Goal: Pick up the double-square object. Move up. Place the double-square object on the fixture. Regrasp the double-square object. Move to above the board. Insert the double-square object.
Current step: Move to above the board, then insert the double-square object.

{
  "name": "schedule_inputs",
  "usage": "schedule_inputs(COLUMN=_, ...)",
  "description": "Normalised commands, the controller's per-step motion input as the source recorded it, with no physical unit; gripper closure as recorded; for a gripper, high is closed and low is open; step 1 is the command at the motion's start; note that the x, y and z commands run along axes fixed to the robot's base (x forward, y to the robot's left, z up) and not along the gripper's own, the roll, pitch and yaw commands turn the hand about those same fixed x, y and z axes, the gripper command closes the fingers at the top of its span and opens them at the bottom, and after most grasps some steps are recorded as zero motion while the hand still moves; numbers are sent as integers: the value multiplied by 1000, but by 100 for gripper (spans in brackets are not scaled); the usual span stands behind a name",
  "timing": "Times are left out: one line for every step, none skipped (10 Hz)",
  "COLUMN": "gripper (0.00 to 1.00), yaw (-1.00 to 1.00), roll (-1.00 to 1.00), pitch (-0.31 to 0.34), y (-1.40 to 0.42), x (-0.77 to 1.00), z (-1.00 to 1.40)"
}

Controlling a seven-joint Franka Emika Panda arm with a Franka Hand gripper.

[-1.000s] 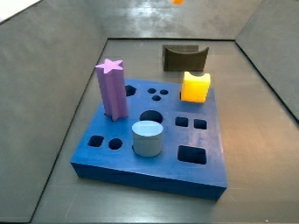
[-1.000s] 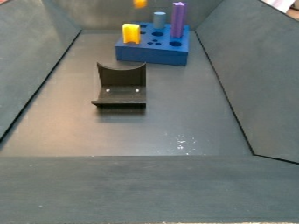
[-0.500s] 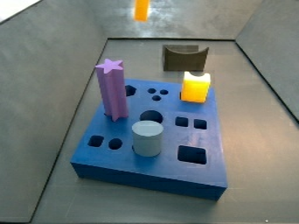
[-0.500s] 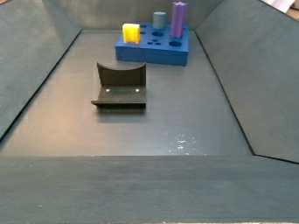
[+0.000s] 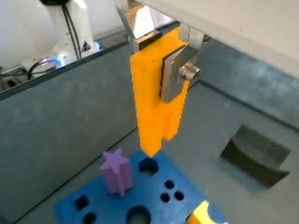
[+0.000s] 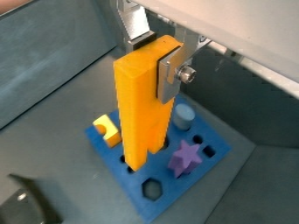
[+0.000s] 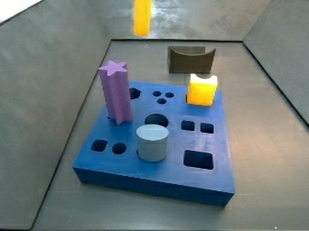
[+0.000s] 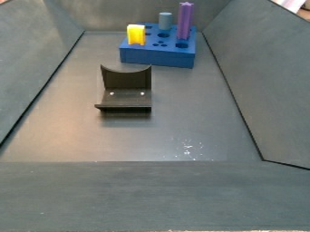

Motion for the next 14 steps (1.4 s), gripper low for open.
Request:
schedule_inputs(gripper=100, yaw=-15, roll=-270, pitch=-81, y=25, x=-65, z=3)
schedule_inputs(gripper=100, yaw=0, roll=0, pitch=0, y=0, x=0, z=-51)
schedule_inputs(gripper=100, yaw=-94, roll=31, pitch=-61, y=0, x=-451, z=-109)
schedule_inputs(gripper=100, yaw=-520, roll=0, pitch=0, y=-286, x=477, z=46)
schedule_inputs(gripper=100, yaw=-769, roll=-3, pitch=0, y=-249, x=217, z=54)
schedule_inputs(gripper=100, yaw=-969, roll=0, pitch=0, y=-143, x=40, z=0)
schedule_inputs(gripper=100, yaw=-977, roll=0, pitch=0, y=-129, x=34, z=0)
schedule_inputs(gripper=100, yaw=-1000, roll=0, pitch=-11, y=-43, x=23, z=20)
schedule_inputs(gripper=100, yaw=-1000, roll=0, pitch=-16, y=0, x=0, z=9)
schedule_inputs(gripper=100, yaw=-1000, roll=0, pitch=-19, y=0, x=0, z=0)
schedule_inputs(gripper=100, yaw=-603, roll=0, pitch=0, y=0, x=503, z=0)
schedule_inputs(gripper=100, yaw=-3, roll=0, pitch=0, y=0, x=14, z=0)
schedule_inputs(gripper=100, yaw=0, roll=0, pitch=36, y=-97, x=137, z=0)
schedule_inputs(gripper=100, yaw=-497, roll=0, pitch=0, y=-163, x=529, z=0)
